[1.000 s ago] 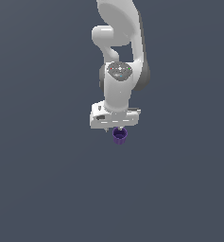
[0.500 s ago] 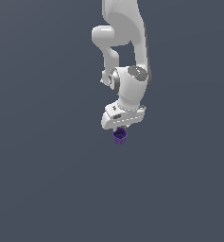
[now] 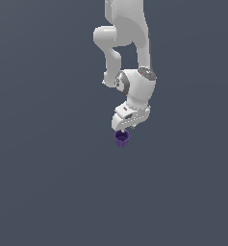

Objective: Pick up the object and move it to a goal position.

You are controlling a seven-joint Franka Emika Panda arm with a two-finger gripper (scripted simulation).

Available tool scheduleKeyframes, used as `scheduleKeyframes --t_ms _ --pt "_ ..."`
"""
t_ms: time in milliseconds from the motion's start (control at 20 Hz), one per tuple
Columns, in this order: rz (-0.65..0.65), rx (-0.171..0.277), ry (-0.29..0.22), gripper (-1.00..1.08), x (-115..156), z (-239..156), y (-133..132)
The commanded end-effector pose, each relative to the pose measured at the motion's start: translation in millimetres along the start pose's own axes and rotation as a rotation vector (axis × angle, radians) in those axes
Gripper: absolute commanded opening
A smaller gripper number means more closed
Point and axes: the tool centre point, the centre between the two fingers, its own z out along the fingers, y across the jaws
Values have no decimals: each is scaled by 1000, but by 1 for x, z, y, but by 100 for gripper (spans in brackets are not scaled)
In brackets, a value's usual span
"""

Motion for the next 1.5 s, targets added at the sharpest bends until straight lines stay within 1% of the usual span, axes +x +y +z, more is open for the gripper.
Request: scheduleKeyframes --t_ms 0,300,650,850,900,1450 --pt "-17 -3 6 28 -1 1 -4" --pt "-16 -2 5 28 -1 3 -4" --pt "-20 -3 6 28 -1 24 -5" --pt "-21 -3 6 28 -2 28 -5" --pt "-21 -3 6 -100 -2 28 -5" --pt "-20 -4 7 -100 -1 27 -5"
